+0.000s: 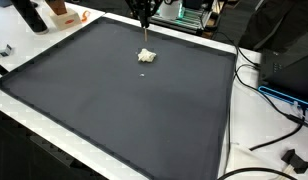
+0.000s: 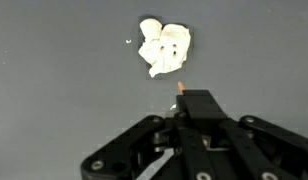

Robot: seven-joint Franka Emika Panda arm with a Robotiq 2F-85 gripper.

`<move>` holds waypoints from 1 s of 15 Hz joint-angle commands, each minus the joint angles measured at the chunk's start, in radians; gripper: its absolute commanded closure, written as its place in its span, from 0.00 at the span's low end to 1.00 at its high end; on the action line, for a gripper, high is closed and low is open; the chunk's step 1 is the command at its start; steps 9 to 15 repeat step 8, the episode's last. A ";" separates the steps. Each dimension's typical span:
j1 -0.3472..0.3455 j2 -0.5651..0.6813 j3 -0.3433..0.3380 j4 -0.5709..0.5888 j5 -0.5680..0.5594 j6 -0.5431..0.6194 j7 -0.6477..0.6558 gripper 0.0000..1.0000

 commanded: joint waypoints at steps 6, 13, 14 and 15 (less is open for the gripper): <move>0.007 -0.014 -0.001 -0.006 -0.004 -0.003 0.001 0.87; 0.007 -0.014 -0.001 -0.006 -0.004 -0.003 0.001 0.87; 0.007 -0.014 -0.001 -0.006 -0.004 -0.003 0.001 0.87; 0.007 -0.014 -0.001 -0.006 -0.004 -0.003 0.001 0.87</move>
